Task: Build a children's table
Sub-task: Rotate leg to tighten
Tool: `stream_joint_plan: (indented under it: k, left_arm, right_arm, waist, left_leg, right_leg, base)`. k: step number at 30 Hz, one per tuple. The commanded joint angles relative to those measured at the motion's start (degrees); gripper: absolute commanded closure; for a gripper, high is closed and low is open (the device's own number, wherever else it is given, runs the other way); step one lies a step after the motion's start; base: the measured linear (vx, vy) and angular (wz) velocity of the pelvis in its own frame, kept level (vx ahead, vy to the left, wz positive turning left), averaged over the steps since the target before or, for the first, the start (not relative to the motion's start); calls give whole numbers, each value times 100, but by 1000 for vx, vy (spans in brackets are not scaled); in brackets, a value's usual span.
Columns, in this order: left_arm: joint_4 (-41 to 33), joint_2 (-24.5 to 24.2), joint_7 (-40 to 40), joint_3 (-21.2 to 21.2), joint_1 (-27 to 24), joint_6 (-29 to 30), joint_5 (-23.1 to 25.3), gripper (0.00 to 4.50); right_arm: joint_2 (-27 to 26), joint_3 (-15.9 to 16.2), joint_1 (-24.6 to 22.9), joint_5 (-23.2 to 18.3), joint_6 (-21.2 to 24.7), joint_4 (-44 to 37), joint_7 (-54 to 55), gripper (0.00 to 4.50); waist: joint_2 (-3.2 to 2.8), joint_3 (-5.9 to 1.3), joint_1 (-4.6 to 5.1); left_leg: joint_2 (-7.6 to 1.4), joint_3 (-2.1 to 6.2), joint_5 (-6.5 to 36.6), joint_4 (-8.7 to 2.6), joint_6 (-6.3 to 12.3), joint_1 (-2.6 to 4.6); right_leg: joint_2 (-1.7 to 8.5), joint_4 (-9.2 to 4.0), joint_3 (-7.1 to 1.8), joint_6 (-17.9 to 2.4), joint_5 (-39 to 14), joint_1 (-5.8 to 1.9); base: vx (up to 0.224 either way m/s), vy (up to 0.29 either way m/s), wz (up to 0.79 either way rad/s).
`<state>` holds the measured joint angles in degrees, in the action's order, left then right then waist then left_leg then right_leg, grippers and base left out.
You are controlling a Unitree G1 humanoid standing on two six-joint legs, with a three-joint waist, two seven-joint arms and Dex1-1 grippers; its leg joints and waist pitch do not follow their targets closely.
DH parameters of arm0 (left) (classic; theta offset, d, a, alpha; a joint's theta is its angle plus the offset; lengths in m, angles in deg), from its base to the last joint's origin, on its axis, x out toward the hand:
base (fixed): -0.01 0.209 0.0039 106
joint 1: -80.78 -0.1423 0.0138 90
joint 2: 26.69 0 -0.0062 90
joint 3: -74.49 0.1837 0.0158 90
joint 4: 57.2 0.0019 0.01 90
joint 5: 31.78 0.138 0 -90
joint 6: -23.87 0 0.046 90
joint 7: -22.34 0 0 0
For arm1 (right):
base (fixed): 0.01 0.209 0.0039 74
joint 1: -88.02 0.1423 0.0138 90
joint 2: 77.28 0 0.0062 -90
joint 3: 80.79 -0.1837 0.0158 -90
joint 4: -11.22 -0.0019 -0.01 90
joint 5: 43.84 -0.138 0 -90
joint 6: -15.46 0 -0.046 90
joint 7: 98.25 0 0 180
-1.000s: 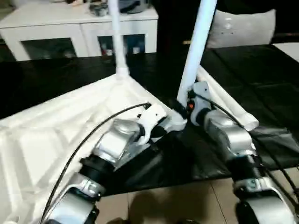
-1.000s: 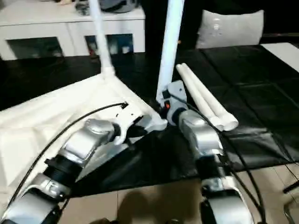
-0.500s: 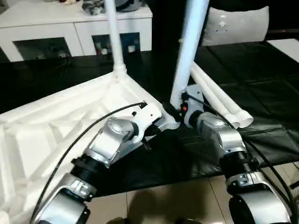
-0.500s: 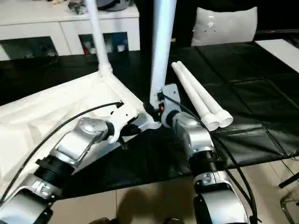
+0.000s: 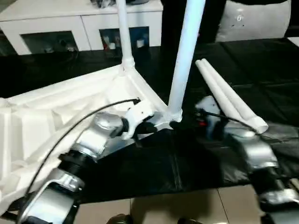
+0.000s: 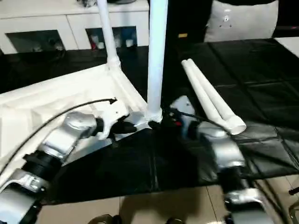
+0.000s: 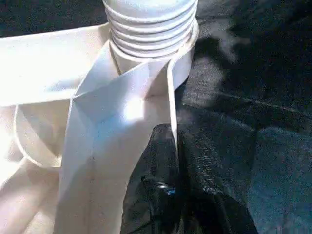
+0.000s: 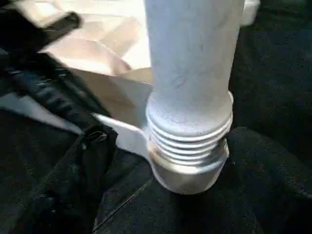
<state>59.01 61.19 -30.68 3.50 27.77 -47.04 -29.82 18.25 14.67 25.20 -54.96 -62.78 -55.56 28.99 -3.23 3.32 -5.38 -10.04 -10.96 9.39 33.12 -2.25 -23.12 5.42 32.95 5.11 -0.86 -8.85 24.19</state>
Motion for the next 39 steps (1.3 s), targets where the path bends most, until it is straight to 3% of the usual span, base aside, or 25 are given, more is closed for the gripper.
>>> stream_joint_plan:
  k: [1, 4, 7, 11, 14, 21, 27, 29, 39]
  left_arm:
    - [-27, -99, -287, 47, 129, -357, -22, 450]
    - [-50, -281, -729, 184, 103, -675, -49, 450]
    - [-54, -477, -1187, 418, 94, -1034, 38, 450]
    - [-106, -592, -1561, 620, 85, -1329, 93, 450]
    - [-145, -610, -1719, 693, 87, -1463, 95, 450]
    - [-69, -613, -1919, 745, 128, -1682, 83, 450]
    - [90, -595, -1954, 780, 166, -1847, 140, 450]
    - [120, -597, -1961, 783, 167, -1871, 154, 450]
    - [-16, -545, -1962, 664, 69, -1609, -4, 450]
  right_arm:
    - [82, 7, -59, -82, -69, -185, -245, 16]
    - [287, 13, -103, -116, -100, -349, -536, 4]
    - [468, 138, -68, -43, -283, -347, -831, 4]
    - [515, 276, 23, 5, -440, -190, -1094, 22]
    - [537, 381, 53, 22, -512, -136, -1320, 41]
    - [608, 551, 54, 73, -459, -109, -1591, 96]
    - [606, 638, 47, 99, -475, -13, -1713, 130]
    - [601, 639, 42, 96, -480, 26, -1737, 166]
    - [450, 615, -91, -235, -47, -220, -1841, 184]
  waist:
    - [64, -500, -45]
    - [47, -454, -93]
    - [16, -406, -129]
    - [11, -420, -150]
    - [33, -440, -176]
    - [56, -465, -258]
    - [54, -462, -259]
    - [54, -463, -258]
    - [48, -458, -264]
  left_leg:
    - [-289, 112, 326, -218, 1019, 109]
    - [-320, 119, 792, -260, 894, 129]
    - [-359, 124, 1495, -333, 444, 223]
    - [-373, 148, 1698, -362, 228, 232]
    - [-370, 142, 1616, -350, 229, 226]
    - [-359, 130, 1149, -293, 443, 181]
    - [-355, 135, 1268, -292, 392, 185]
    - [-360, 138, 1291, -293, 379, 188]
    - [-360, 142, 1381, -289, 330, 186]
  right_leg:
    - [357, -145, -250, -1563, 373, -379]
    - [370, -243, -233, -1422, -549, -373]
    - [355, -337, -257, -1185, -1534, -312]
    - [362, -320, -263, -1153, -1549, -315]
    - [370, -281, -267, -1216, -1346, -330]
    - [381, -227, -264, -1273, -1040, -354]
    - [377, -247, -259, -1234, -1241, -350]
    - [376, -241, -261, -1228, -1244, -347]
    - [374, -236, -264, -1221, -1351, -341]
  base:
    - [0, 0, 0]
    - [0, 0, 0]
    - [0, 0, 0]
    - [0, 0, 0]
    - [0, 0, 0]
    - [0, 0, 0]
    - [0, 0, 0]
    - [0, 0, 0]
    - [0, 0, 0]
